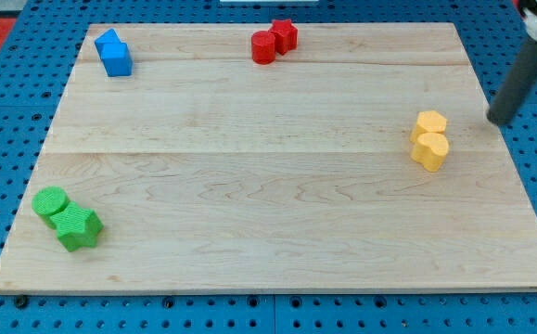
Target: Slide the yellow heart towards the yellow hexagon
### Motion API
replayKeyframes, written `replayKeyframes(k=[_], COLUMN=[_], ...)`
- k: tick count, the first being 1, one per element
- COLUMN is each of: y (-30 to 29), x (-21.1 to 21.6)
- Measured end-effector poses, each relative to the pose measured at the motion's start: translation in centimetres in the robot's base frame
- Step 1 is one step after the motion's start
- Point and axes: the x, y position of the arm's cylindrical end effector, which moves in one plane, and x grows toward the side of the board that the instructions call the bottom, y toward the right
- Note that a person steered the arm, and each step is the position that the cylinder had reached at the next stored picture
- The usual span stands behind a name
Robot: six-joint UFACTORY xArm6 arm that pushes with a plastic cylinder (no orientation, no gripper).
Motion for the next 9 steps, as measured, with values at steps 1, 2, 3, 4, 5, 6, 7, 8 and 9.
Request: replayKeyframes(k=[1, 2, 3, 4, 5, 6, 7, 8, 9], y=[-5.2, -12.8, -12.6, -12.5, -15.4, -20.4, -21.7, -25.4, -24.6], x=[2.1, 1.4, 2.3, 4.9, 5.2, 4.2, 4.9, 4.0, 1.9])
